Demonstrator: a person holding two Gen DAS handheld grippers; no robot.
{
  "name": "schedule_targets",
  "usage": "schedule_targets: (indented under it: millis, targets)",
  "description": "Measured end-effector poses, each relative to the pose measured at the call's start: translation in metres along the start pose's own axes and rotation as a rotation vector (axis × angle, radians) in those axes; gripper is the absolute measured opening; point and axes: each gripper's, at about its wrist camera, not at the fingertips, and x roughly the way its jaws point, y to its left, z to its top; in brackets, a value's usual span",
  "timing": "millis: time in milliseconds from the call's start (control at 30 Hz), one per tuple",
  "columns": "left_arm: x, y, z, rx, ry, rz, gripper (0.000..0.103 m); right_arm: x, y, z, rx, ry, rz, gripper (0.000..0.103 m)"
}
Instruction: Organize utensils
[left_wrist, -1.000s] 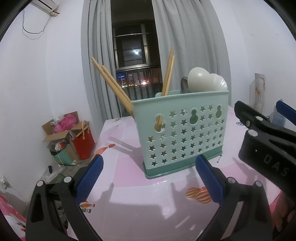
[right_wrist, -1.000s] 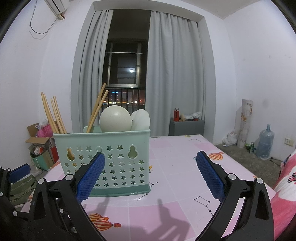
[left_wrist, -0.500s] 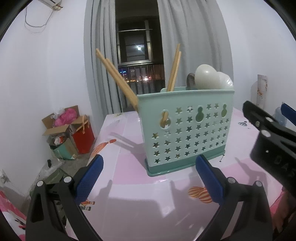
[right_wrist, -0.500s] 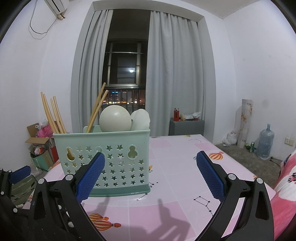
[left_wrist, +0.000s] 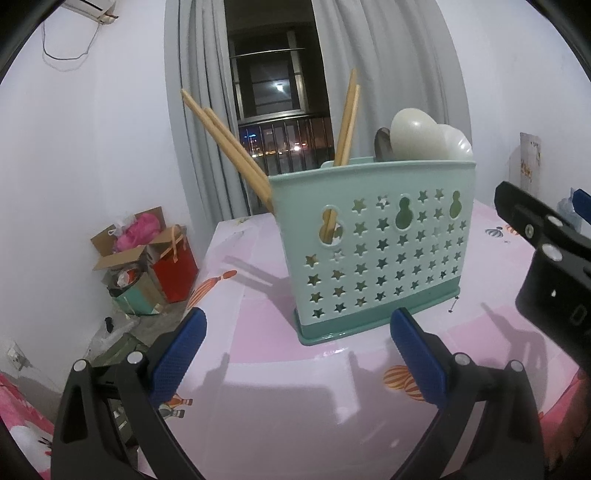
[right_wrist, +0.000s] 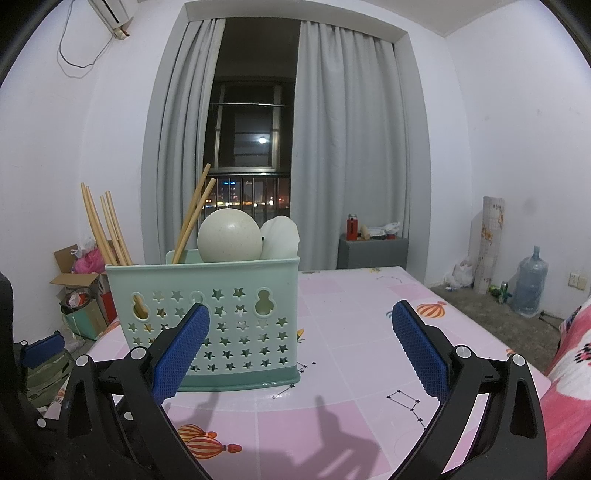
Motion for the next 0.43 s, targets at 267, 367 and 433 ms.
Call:
schedule_targets:
  millis: [267, 367, 433]
  targets:
    - [0.0044, -0.0039, -0.0010, 0.026, 0.019, -0.006, 0.098, -0.0036, -0.0002, 0.0007, 0.000, 0.000, 0.000, 0.095]
    - [0.0045, -0.0051, -0.0018, 0.034, 0.018, -0.017, 0.098, -0.0034, -0.0004, 0.0007, 0.000, 0.001, 0.000, 0.095]
    - [0.0055, -0.0048, -0.0018, 0.033, 0.021, -0.020, 0.098, -0.0052, -0.0001, 0.0009, 0.001, 0.000, 0.000, 0.095]
